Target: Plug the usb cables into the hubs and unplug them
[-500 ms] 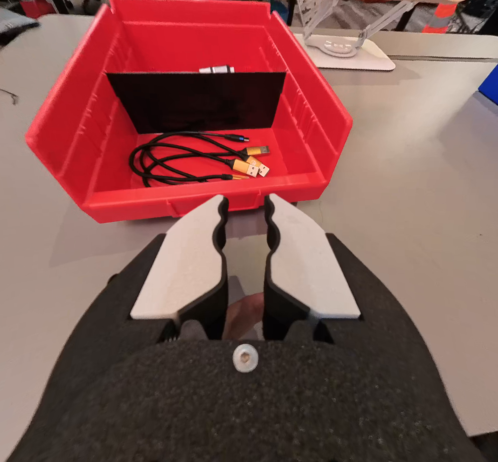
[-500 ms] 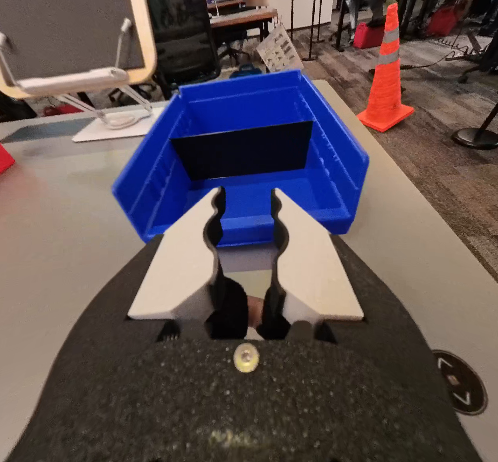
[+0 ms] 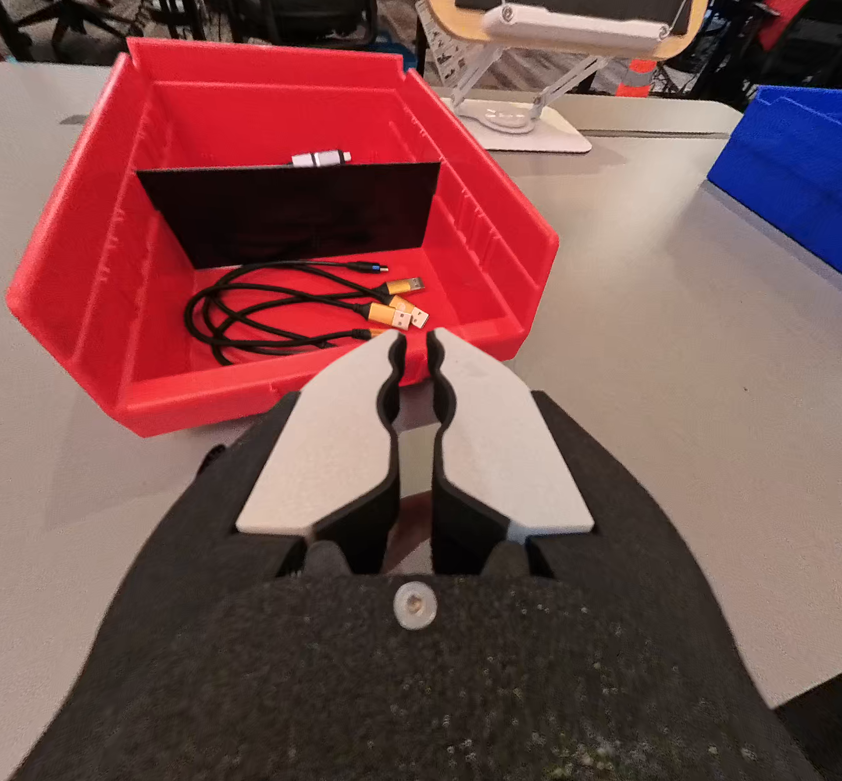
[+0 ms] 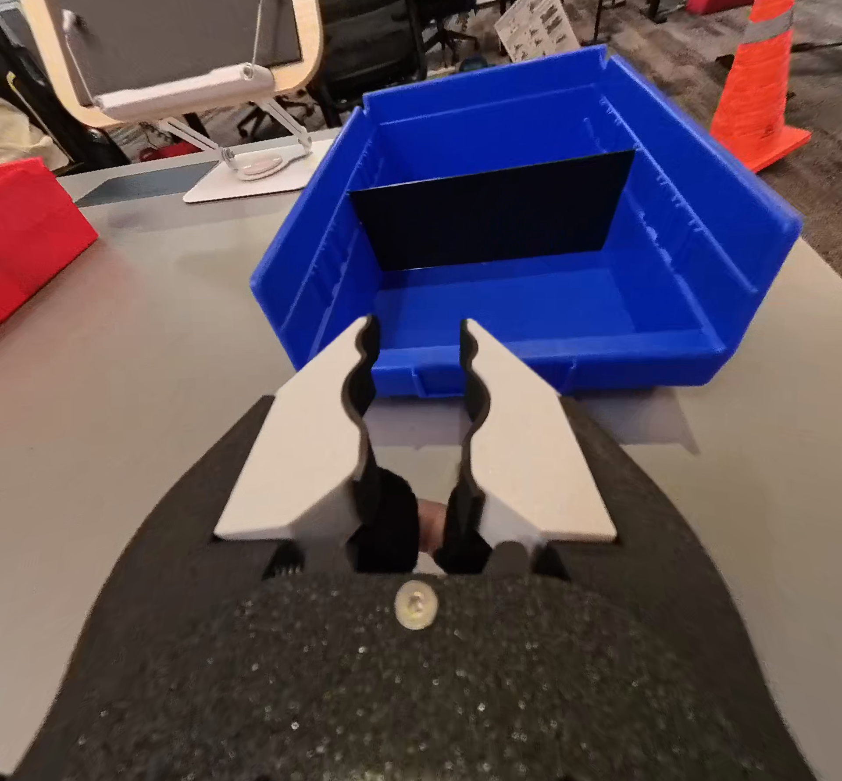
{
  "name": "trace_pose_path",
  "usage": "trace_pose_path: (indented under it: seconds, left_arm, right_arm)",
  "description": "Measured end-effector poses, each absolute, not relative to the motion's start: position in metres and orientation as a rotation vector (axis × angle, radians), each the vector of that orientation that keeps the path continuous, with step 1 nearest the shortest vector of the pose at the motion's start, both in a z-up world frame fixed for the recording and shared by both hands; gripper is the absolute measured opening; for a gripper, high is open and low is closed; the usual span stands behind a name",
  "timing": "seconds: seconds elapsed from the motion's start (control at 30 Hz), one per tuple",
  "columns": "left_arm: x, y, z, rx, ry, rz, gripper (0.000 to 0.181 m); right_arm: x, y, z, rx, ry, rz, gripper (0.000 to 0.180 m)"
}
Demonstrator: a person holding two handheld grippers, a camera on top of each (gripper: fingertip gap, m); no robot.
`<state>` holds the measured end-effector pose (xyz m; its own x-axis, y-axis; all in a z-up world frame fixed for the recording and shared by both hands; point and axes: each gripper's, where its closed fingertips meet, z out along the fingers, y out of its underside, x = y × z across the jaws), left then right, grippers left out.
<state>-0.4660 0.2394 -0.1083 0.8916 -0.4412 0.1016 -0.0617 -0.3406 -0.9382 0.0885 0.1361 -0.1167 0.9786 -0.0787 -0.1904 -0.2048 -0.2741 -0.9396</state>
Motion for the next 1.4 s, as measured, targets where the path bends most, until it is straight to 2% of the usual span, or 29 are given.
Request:
trace_pose_path:
  seconds: [0.23, 0.5, 0.87, 0.97, 1.07, 1.17, 1.27, 1.4]
  left_arm:
    - [-0.431, 0.225, -0.099, -1.857, 0.611, -0.622, 0.025]
    - [-0.433, 0.258, -0.097, -1.942, 1.303, -0.262, 0.027]
    - [-0.468, 0.324, -0.174, -2.181, 2.215, -0.026, 0.036]
    - [-0.466, 0.327, -0.188, -2.168, 2.280, -0.035, 0.034]
    - [-0.465, 0.326, -0.197, -2.089, 2.327, -0.024, 0.015]
    - [-0.469, 0.330, -0.194, -2.005, 2.313, 0.069, 0.009]
    - [-0.463, 0.332, -0.174, -1.928, 2.218, 0.077, 0.007]
    - [-0.456, 0.337, -0.120, -1.834, 2.002, 0.053, 0.007]
  right_arm:
    - [0.090, 0.141, -0.120, -1.860, 0.174, 0.076, 0.035]
    - [0.079, 0.162, -0.116, -1.826, 0.133, 0.106, 0.036]
    - [0.083, 0.169, -0.124, -1.854, 0.156, 0.112, 0.037]
    - [0.086, 0.168, -0.125, -1.853, 0.177, 0.116, 0.037]
    - [0.088, 0.167, -0.127, -1.857, 0.197, 0.138, 0.037]
    - [0.088, 0.168, -0.126, -1.846, 0.219, 0.176, 0.037]
    - [0.085, 0.169, -0.126, -1.842, 0.237, 0.225, 0.037]
    - [0.077, 0.169, -0.124, -1.844, 0.211, 0.236, 0.037]
